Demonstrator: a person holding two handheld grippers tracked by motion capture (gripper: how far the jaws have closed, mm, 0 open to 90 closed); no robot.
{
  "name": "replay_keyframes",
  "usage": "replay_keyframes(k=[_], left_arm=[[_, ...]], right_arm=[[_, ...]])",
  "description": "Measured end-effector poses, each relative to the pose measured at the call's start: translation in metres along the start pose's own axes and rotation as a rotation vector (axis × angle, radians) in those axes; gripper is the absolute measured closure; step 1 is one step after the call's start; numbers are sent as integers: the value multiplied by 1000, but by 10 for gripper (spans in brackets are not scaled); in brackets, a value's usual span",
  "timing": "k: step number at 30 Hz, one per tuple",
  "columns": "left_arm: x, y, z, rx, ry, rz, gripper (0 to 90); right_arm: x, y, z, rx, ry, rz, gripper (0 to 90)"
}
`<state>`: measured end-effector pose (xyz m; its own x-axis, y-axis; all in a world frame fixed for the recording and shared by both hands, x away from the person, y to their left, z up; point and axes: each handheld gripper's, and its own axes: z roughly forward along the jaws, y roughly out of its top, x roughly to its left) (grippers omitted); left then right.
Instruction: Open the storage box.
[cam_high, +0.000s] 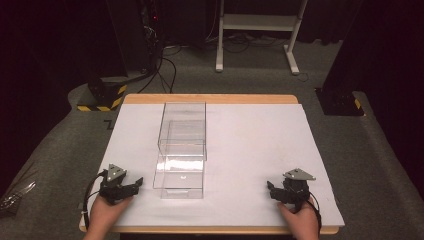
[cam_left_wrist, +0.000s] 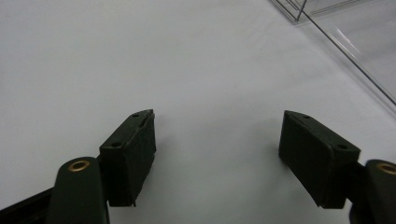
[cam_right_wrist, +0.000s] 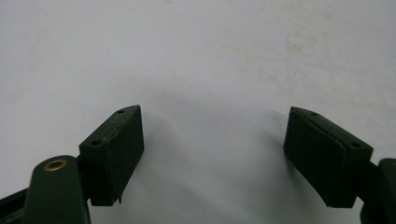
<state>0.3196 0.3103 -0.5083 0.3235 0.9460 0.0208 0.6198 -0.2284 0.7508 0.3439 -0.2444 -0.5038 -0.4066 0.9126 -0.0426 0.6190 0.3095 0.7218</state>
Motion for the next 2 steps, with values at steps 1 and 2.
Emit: replay_keyframes(k=[1, 2], left_arm=[[0, 0, 0, 0, 0, 0, 274], [0, 0, 0, 0, 0, 0, 274]], right_arm=[[0, 0, 0, 0, 0, 0, 201], [0, 0, 0, 1, 2, 2, 201]])
